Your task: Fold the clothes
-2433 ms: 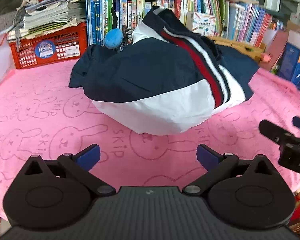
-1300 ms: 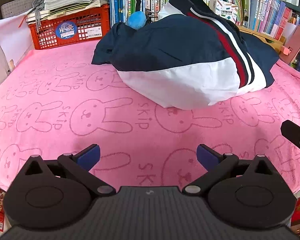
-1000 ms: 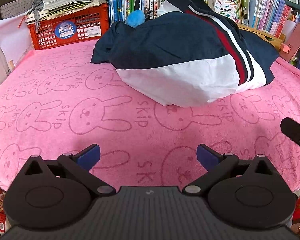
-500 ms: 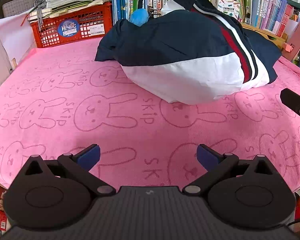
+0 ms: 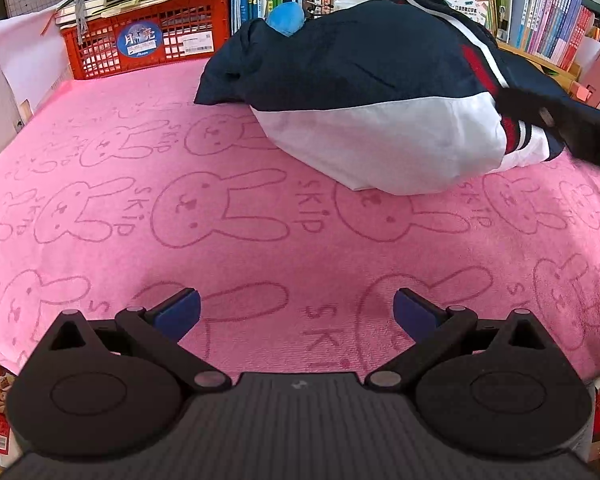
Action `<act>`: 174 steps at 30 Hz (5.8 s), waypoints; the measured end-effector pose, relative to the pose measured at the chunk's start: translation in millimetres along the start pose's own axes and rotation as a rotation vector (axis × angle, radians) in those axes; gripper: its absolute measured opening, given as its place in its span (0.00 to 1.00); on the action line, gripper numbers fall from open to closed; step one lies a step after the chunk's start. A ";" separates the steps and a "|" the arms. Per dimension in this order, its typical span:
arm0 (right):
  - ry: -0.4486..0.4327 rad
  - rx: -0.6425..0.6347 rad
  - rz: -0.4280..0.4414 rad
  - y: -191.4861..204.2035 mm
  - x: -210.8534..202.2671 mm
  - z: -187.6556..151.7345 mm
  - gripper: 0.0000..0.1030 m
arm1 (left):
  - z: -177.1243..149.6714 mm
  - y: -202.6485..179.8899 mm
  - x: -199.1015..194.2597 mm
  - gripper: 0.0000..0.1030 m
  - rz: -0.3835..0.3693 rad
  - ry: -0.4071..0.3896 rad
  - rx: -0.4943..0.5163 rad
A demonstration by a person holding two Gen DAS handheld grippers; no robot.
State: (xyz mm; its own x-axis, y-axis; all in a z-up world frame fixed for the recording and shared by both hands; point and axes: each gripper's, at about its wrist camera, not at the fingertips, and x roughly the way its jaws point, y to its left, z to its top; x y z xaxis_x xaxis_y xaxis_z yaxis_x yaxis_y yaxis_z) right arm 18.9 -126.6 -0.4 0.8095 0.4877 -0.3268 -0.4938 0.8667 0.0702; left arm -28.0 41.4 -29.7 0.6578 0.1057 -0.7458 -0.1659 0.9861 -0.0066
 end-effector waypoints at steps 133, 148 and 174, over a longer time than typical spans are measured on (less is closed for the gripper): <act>-0.084 -0.314 -0.736 -10.4 -120.8 0.2 1.00 | 6.1 93.8 -88.3 1.00 0.146 -0.404 -0.031; -0.120 -0.486 -0.706 74.5 -279.1 -26.9 1.00 | -50.7 116.8 -186.2 1.00 0.096 -0.489 0.085; 0.369 -0.311 -0.471 64.5 -196.6 -161.9 1.00 | -112.3 109.3 -59.2 1.00 0.197 -0.062 0.153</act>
State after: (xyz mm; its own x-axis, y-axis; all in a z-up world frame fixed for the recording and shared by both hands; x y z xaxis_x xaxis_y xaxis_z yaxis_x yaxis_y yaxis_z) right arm -223.4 -183.5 -84.2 0.8265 -0.0510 -0.5606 -0.2277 0.8806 -0.4157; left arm -167.6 128.6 -61.1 0.6683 0.3008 -0.6803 -0.1854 0.9531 0.2393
